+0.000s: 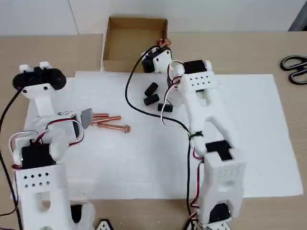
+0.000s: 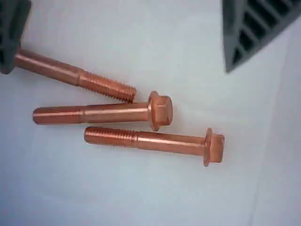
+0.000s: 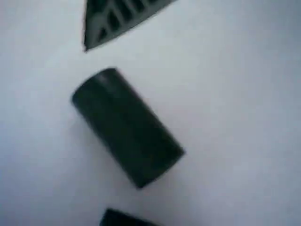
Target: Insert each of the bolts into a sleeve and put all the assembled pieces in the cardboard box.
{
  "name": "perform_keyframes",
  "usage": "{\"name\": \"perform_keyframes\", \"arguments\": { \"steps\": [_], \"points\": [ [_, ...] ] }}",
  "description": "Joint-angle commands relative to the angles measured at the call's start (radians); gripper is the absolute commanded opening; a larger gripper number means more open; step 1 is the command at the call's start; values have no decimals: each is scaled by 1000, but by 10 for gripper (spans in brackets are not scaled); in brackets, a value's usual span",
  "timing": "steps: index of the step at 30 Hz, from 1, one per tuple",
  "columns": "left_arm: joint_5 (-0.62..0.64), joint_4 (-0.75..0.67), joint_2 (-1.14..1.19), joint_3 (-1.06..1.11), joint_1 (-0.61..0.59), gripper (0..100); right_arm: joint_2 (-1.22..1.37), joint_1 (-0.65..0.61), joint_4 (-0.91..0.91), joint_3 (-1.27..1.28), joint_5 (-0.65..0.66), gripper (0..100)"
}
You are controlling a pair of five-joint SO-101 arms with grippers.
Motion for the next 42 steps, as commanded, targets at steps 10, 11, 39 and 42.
{"name": "perform_keyframes", "arguments": {
  "steps": [10,11,39,42],
  "points": [
    [-8,2,-11,25,-9,274,180,-76,74,-270,133,261],
    [-8,2,-11,25,-9,274,180,-82,74,-270,133,261],
    [-8,-5,-11,27,-9,274,323,-142,159,-269,129,258],
    [-8,-3,-11,27,-9,274,328,-142,160,-269,129,219]
  ]
}}
